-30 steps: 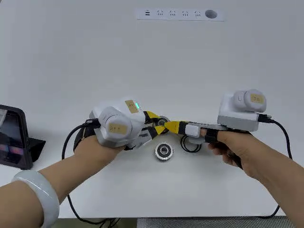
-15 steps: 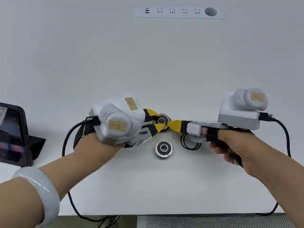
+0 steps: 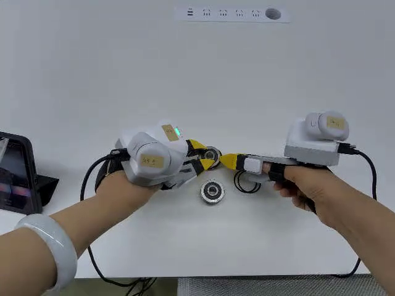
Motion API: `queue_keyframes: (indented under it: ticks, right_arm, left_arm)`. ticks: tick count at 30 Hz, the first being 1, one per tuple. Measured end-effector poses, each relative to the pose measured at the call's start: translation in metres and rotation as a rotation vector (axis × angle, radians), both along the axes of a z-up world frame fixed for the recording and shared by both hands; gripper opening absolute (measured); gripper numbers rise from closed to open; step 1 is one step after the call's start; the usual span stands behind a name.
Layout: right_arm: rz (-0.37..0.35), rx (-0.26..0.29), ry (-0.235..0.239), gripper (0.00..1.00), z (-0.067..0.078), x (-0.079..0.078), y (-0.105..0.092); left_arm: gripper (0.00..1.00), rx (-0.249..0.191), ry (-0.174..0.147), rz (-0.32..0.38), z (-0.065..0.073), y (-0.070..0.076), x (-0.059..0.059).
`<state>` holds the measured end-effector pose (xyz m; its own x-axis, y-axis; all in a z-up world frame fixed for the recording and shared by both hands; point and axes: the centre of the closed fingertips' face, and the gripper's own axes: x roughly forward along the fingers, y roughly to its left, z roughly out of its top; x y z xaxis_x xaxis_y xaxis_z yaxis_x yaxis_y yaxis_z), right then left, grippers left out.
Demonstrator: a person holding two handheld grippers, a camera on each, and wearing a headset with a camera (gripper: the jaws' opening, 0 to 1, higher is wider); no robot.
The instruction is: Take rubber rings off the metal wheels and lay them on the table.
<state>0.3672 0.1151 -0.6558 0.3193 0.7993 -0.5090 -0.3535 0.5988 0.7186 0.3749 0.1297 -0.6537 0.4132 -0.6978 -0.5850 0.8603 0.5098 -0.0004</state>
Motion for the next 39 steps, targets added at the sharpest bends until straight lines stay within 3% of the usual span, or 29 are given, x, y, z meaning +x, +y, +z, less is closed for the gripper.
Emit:
queue_keyframes:
  ticks: [1, 19, 22, 24, 39]
  right_arm:
    - [0.006, -0.020, -0.008, 0.03, -0.002, 0.000, -0.001]
    - [0.022, -0.050, -0.044, 0.01, -0.001, 0.004, -0.002]
    - [0.018, -0.025, -0.034, 0.01, 0.003, 0.005, -0.001]
    - [0.038, -0.053, -0.064, 0.01, 0.002, 0.007, 0.000]
    - [0.038, -0.005, -0.048, 0.01, 0.010, 0.004, 0.007]
  left_arm:
    - [0.13, -0.001, 0.001, 0.001, 0.000, 0.000, 0.000]
    - [0.13, -0.001, 0.000, 0.002, -0.001, 0.000, 0.000]
    - [0.13, -0.001, 0.000, 0.003, -0.001, 0.000, 0.000]
    - [0.13, -0.002, 0.001, 0.004, -0.001, 0.000, 0.000]
    - [0.13, -0.008, 0.001, 0.002, -0.001, 0.000, 0.000]
